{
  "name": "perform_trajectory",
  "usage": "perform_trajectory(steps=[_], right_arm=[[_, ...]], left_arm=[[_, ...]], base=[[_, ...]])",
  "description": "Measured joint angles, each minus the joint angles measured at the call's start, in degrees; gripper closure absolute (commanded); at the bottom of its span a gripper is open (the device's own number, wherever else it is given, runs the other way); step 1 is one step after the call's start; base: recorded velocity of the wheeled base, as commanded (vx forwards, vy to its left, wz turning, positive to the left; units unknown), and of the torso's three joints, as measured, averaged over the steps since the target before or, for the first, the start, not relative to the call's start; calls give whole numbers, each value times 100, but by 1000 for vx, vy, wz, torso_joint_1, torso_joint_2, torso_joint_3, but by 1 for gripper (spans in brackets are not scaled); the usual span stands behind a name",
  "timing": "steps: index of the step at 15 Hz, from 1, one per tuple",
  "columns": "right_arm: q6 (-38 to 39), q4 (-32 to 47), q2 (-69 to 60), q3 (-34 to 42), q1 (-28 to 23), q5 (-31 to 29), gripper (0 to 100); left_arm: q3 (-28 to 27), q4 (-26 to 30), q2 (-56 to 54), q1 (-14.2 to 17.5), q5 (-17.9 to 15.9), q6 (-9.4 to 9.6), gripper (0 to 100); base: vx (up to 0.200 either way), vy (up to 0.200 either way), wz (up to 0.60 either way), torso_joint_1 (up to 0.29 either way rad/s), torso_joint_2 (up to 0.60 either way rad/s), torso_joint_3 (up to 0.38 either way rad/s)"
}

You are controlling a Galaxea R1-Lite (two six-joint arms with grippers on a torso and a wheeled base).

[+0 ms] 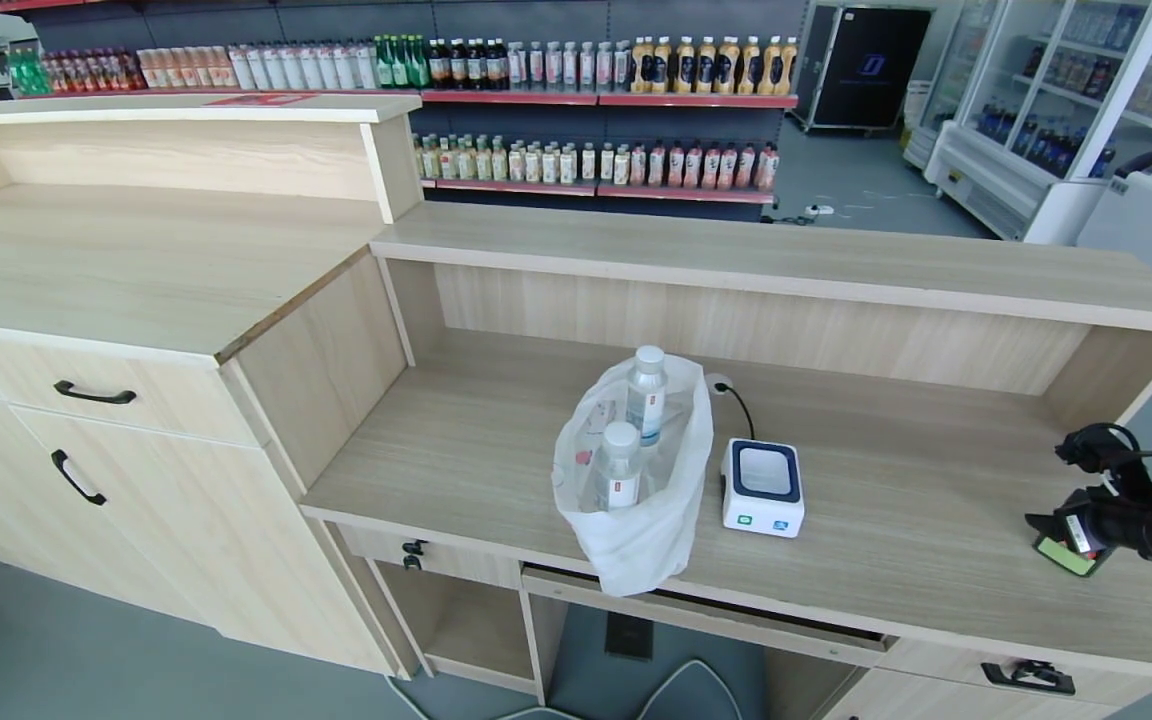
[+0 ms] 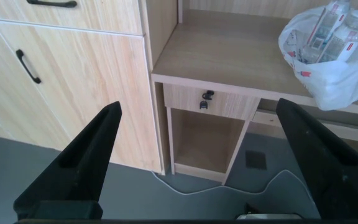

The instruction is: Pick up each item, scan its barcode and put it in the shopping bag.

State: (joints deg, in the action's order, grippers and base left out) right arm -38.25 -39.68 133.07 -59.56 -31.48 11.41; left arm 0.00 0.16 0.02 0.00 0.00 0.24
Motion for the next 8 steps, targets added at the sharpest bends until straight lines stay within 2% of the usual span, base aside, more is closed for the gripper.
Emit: perform_trajectory(steps=[5,8], right_arm=[[-110,-48,-13,72,2,-20,100],[-619,-419,-212,85,2,-17,100]], left_arm=[[0,5,0,0,0,0,0],[0,2,0,0,0,2,0]], base=[[0,0,0,0,0,0],[0,0,0,0,0,0]])
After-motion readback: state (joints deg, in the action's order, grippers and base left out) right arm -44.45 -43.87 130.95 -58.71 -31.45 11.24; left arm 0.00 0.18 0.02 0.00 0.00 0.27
